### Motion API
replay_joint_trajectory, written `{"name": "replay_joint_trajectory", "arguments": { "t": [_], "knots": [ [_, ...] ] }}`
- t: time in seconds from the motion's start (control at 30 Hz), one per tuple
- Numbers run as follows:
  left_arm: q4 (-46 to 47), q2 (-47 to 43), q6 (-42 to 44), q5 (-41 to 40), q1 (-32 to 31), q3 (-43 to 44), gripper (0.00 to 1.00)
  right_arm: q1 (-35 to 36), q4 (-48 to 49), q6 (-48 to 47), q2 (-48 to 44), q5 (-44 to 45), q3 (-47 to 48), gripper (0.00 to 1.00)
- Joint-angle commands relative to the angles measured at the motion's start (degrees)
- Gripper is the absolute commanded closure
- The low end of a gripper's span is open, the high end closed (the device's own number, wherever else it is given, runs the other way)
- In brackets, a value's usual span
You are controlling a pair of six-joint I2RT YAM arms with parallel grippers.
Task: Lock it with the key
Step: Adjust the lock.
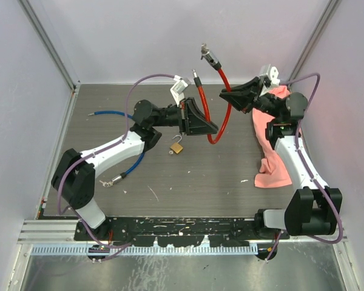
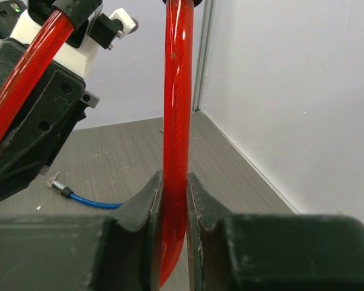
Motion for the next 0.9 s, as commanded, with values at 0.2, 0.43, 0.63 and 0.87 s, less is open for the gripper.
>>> {"name": "replay_joint_trajectory", "arguments": {
  "t": [0.2,0.43,0.63,0.87],
  "knots": [
    [-3.31,-2.62,-3.29,14.81,1.64,-1.07,1.0,0.34,-37.42,-40.49,-1.22,6.38,17.71,0.99],
    [1.2,-2.65,-8.43,19.35,1.61,-3.8,1.0,0.34,-51.1,-55.83,-2.43,7.71,20.41,0.99],
    [16.65,-1.11,-20.68,21.21,1.61,-6.02,1.0,0.34,-53.37,-59.87,-3.18,10.14,21.36,0.99],
    [26.85,1.25,-33.04,21.46,1.53,-7.74,1.0,0.34,-55.95,-63.71,-2.98,10.09,23.69,0.99]
  ]
}}
